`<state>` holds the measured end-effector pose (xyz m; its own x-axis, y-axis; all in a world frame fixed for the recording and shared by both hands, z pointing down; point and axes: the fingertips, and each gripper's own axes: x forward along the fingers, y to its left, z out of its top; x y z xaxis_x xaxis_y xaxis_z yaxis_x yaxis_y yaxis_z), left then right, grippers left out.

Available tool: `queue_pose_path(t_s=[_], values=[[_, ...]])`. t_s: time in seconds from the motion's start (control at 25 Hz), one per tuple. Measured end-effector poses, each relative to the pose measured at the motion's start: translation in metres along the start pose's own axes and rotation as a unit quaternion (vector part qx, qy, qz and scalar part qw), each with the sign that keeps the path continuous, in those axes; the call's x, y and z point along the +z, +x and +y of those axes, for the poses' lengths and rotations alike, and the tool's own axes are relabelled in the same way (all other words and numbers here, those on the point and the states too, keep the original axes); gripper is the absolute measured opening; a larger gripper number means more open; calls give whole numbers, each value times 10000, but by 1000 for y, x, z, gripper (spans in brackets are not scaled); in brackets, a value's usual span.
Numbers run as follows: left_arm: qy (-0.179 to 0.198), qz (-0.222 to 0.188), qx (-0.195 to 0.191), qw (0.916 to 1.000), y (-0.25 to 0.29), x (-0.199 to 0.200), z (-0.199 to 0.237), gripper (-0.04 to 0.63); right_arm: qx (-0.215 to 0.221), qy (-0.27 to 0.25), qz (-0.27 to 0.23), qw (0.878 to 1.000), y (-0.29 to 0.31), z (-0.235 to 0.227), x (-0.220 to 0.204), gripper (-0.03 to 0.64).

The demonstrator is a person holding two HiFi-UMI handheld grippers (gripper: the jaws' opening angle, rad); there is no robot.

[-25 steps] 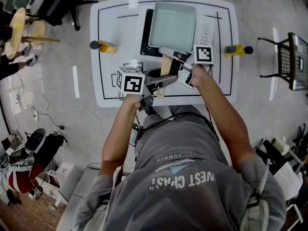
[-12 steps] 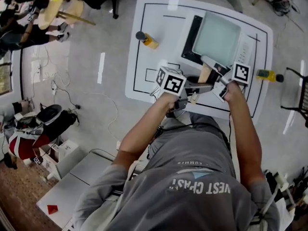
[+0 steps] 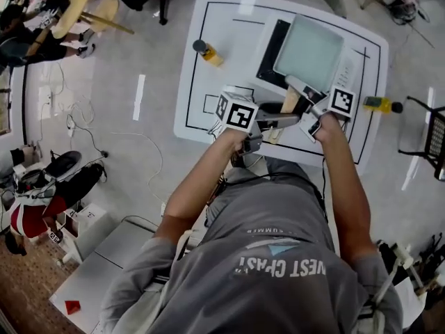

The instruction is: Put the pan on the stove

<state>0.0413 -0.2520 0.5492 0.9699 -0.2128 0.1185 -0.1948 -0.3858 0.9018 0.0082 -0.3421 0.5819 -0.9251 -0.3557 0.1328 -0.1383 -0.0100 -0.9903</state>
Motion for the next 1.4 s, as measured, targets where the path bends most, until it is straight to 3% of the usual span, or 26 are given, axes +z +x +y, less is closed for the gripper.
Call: queue_pose_path(t_s=[0.36,0.8,0.92,0.96,1.12,1.4], values=[[-15,-399,163,9991,-28,13,2,232,-202,82,-149,9997,-9,-1,-3,191],[90,-72,274,9996,-28,-10,1,230,-284,268,-192,9991,4,-2,1,190],[2,61,178,9998,-27,-22,-3,219,-224,296,-248,9990,5,0,1,190],[-47,95,142,9998,-27,-26,-4,172,-212,287,-262,9990,4,0,1,190],[-223,189,92,9995,-27,-35,-9,160,-214,253,-325,9989,1,3,-3,217],[-460,-155,90,9988,-37,-39,-9,147,-304,121,-245,9992,-3,8,-18,263]])
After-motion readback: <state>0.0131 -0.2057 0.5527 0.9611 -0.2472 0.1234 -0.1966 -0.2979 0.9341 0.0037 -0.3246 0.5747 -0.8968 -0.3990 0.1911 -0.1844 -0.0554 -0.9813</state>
